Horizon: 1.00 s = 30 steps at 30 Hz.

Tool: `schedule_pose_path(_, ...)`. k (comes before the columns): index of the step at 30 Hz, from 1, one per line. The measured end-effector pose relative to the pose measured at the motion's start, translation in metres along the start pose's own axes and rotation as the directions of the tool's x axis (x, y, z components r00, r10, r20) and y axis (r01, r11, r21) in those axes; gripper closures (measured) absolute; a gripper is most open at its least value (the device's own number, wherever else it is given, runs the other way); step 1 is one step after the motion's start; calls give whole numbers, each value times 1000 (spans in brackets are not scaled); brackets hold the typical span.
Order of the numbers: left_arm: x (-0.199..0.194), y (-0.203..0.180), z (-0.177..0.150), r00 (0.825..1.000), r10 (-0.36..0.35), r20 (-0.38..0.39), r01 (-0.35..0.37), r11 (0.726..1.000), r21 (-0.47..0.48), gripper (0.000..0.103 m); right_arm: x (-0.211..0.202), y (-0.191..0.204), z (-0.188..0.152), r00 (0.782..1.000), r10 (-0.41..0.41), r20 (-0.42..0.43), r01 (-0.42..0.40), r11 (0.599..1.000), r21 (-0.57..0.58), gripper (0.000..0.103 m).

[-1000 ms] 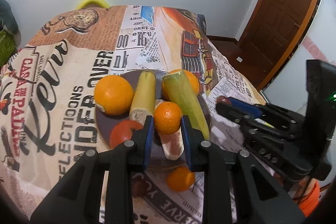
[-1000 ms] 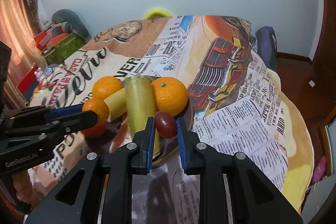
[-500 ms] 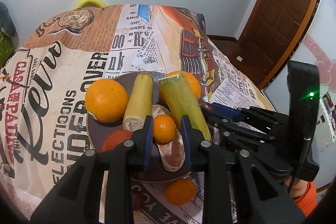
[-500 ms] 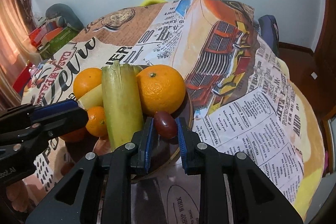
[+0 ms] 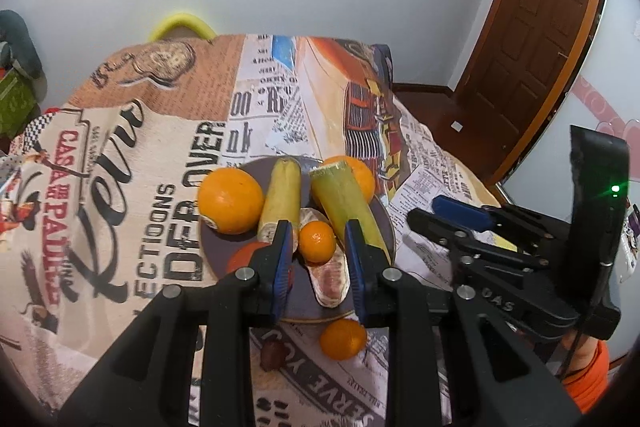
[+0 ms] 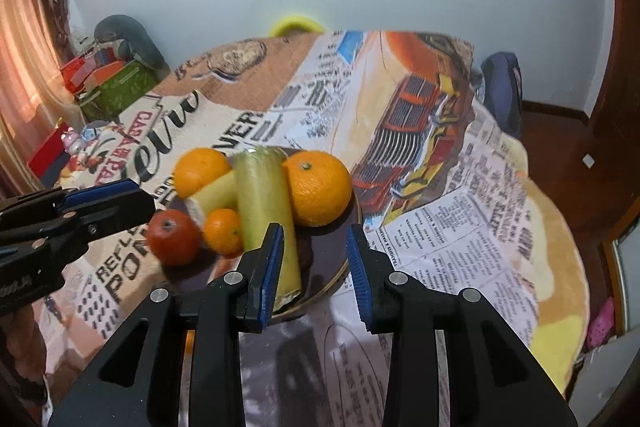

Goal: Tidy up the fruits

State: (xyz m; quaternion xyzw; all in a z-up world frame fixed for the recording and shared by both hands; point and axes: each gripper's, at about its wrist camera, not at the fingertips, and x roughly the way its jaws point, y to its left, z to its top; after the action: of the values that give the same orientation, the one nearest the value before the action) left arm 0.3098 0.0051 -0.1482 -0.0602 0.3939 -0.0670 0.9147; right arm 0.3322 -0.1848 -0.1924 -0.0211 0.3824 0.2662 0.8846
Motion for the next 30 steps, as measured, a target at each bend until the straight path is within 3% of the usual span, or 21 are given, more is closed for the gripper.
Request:
schedule_pose_path(10,-51,12,-9,999,9,34,-8,1000,-30,77,-55,20,-2,997,-24,77,26,999,-33,70)
schedule_pose_path(16,-63,18,-23,1000,18,20,-17,999,-28,77,-66,34,-20,998,-15,66,18,999,-44,70)
schedule_pose_path(24,-45,24,-57,997,12,-72,-14,999,-31,77,-54,46,-51,1000,-1,-10,0,999,-46,70)
schedule_pose_path(30,-12,32,-84,985,2,-172,-8,999,-33,77,-36,48,-68,997,18,-79,-21,999,-29,70)
